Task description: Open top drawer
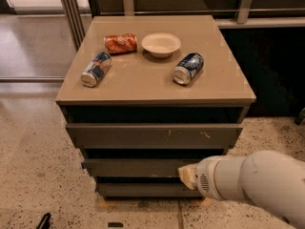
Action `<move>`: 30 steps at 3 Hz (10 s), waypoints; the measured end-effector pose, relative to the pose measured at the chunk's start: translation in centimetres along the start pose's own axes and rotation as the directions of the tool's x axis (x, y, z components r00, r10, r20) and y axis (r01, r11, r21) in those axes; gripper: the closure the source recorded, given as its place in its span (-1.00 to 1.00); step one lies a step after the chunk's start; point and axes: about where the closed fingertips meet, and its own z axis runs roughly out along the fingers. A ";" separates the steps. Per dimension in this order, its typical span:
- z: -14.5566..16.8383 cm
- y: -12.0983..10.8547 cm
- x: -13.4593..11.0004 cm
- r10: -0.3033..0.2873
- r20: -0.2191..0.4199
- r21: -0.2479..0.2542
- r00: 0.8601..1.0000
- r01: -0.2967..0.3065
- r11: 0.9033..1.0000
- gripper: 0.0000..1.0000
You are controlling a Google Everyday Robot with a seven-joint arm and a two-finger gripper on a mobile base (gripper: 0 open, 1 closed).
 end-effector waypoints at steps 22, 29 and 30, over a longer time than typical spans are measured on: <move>9.5 -16.0 -13.6 -0.119 0.365 0.553 0.923 -0.112 0.826 1.00; 8.2 -18.0 -8.7 -0.020 0.207 0.502 0.978 -0.089 0.860 1.00; 8.1 -17.8 -6.8 0.015 0.192 0.468 0.981 -0.105 0.877 1.00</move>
Offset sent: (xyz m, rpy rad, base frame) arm -0.0014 -0.0086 -0.0268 -0.0117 -0.0045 -0.1693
